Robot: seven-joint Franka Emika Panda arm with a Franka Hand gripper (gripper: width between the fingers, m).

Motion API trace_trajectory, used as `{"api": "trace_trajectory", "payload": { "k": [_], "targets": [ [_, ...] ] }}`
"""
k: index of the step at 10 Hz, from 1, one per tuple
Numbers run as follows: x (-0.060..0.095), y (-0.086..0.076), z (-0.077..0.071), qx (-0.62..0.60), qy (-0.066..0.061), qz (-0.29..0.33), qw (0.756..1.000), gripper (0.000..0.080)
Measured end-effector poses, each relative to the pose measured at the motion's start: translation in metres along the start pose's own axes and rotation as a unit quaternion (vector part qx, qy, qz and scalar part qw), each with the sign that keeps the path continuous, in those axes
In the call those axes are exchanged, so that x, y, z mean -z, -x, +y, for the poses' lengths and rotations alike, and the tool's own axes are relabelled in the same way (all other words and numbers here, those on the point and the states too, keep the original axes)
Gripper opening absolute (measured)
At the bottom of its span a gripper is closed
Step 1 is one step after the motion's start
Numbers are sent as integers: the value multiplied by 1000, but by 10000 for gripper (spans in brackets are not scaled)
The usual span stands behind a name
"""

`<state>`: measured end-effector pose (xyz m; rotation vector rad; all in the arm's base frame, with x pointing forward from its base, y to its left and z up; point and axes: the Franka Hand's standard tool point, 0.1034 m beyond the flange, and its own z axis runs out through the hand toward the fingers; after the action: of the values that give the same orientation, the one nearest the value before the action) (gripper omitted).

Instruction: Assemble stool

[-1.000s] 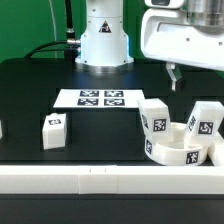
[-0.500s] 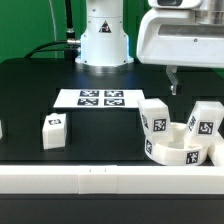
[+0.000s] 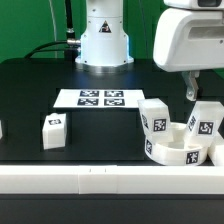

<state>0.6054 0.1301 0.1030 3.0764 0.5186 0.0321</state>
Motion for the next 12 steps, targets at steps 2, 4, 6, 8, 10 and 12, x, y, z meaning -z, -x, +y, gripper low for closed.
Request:
{"api": "trace_trajectory", "payload": {
  "k": [2, 4, 6, 8, 10, 12],
  "targets": [
    [0, 0, 3, 56, 4, -1, 998, 648],
    [-1, 0, 4, 153, 11, -1, 988, 648],
    [-3, 0, 6, 247, 16, -4, 969, 648],
    [-6, 2, 6, 337, 24, -13, 941, 648],
    [-8, 3, 7, 400, 29, -20, 916, 648],
    [-11, 4, 12, 470, 36, -30, 881, 648]
  ]
}}
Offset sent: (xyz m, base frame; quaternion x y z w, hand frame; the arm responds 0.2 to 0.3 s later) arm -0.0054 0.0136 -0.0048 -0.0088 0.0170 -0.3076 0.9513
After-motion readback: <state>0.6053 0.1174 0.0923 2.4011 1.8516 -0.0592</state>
